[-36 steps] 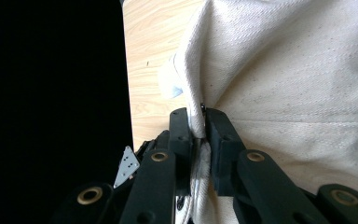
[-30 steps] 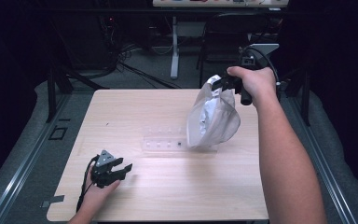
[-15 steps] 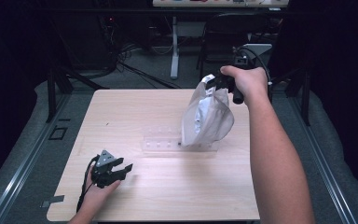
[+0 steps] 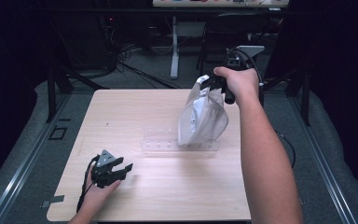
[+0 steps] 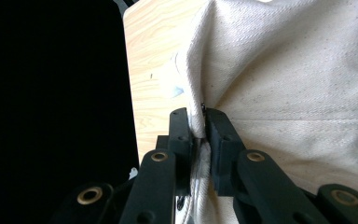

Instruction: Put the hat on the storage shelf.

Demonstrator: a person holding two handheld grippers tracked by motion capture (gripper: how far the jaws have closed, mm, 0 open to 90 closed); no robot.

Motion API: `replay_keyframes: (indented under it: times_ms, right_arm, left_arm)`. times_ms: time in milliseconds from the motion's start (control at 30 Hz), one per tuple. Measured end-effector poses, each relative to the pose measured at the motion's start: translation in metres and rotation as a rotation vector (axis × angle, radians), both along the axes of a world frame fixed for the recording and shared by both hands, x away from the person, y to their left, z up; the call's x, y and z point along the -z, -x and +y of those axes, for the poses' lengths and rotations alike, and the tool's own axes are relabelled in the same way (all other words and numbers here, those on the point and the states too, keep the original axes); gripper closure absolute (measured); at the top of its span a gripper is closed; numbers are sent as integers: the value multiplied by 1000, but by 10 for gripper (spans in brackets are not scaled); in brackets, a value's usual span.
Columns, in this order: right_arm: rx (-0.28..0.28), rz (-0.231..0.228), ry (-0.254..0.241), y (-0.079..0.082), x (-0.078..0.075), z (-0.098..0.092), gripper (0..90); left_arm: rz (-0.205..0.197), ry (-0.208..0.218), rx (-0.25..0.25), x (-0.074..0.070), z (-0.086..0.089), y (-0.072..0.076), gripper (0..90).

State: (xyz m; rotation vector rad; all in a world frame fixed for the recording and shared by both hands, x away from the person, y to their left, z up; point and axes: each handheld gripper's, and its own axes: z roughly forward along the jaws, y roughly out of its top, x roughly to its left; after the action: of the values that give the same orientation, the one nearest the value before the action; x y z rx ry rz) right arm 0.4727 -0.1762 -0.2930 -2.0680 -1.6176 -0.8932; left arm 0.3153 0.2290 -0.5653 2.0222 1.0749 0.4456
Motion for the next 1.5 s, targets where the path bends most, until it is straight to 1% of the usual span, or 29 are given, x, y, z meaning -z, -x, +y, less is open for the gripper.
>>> replay_keyframes:
  times_ms: [33, 100, 133, 167, 267, 300, 367, 433, 467, 500, 567, 600, 633, 700, 733, 767, 800, 867, 967, 1000, 1033, 1067, 1100, 1267, 1300, 1367, 1400, 1433, 1500]
  right_arm:
    - [10, 0, -1, 0, 1, 1, 815]
    - [11, 0, -2, -1, 1, 3, 815]
    - [-3, 0, -5, -1, 1, 3, 815]
    - [9, -5, -4, -1, 2, 5, 815]
    - [-12, 4, -5, -1, 2, 5, 815]
    - [-11, -2, -4, -1, 3, 6, 815]
    - [-10, 4, -9, -1, 3, 5, 815]
    - [-7, -5, -9, 0, 3, 5, 815]
    - [-8, -6, -9, 0, 3, 5, 814]
    - [-3, -6, -12, 0, 4, 5, 814]
    - [-19, 1, -12, 0, 3, 5, 814]
    - [-21, 3, -10, 0, 4, 6, 814]
    - [-9, -2, -10, 0, 4, 7, 814]
    - [-12, 0, -11, 0, 4, 7, 814]
    - [-12, 0, -11, 0, 4, 7, 814]
    - [-12, -4, -11, 0, 4, 7, 814]
    - [-26, -5, -8, 0, 4, 7, 814]
    - [-27, -3, -10, 1, 4, 7, 813]
    - [-33, -4, -8, 1, 4, 8, 814]
    - [-28, -6, -9, 1, 4, 8, 813]
    - [-36, -5, -8, 1, 4, 8, 814]
    - [-27, -7, -10, 2, 4, 9, 813]
    - [-38, -5, -11, 2, 4, 9, 813]
    - [-45, -8, -12, 2, 4, 10, 813]
    - [-46, -9, -10, 2, 4, 10, 813]
    - [-51, -7, -8, 2, 4, 10, 814]
    - [-39, -8, -7, 2, 4, 11, 814]
    - [-42, -8, -5, 3, 4, 11, 814]
    - [-53, -9, -7, 3, 4, 11, 814]
  left_arm:
    - [8, -2, 5, -1, -1, 0, 494]
    - [-2, -1, 10, -2, -3, 0, 493]
    - [-9, 4, 11, -3, -5, 1, 493]
    - [-10, 6, 17, -5, -8, 1, 493]
    - [-23, 25, 41, -12, -19, 1, 495]
    - [-19, 29, 55, -14, -24, 1, 496]
    - [-19, 50, 77, -18, -36, 0, 497]
    - [-31, 35, 103, -22, -50, -2, 497]
    - [-31, 35, 103, -22, -50, -2, 497]
    - [-43, 38, 120, -27, -64, -5, 497]
    - [-56, 54, 134, -33, -78, -8, 497]
    - [-54, 59, 144, -36, -85, -9, 497]
    - [-64, 67, 152, -38, -91, -10, 497]
    - [-66, 84, 166, -43, -105, -11, 497]
    - [-60, 83, 179, -45, -110, -12, 497]
    - [-65, 86, 182, -46, -117, -13, 496]
    - [-67, 86, 185, -48, -123, -13, 497]
    - [-72, 72, 199, -51, -133, -14, 501]
    - [-85, 46, 194, -54, -146, -16, 549]
    - [-83, 34, 194, -55, -150, -17, 565]
    - [-76, 32, 192, -55, -153, -18, 575]
    - [-72, 25, 190, -55, -156, -20, 588]
    - [-70, 22, 186, -55, -159, -21, 598]
    - [-71, -20, 178, -51, -169, -25, 649]
    - [-74, -22, 177, -51, -170, -26, 658]
    - [-85, -41, 176, -50, -173, -26, 682]
    - [-90, -47, 169, -49, -174, -27, 688]
    - [-94, -54, 163, -49, -176, -27, 690]
    - [-97, -56, 158, -50, -177, -28, 704]
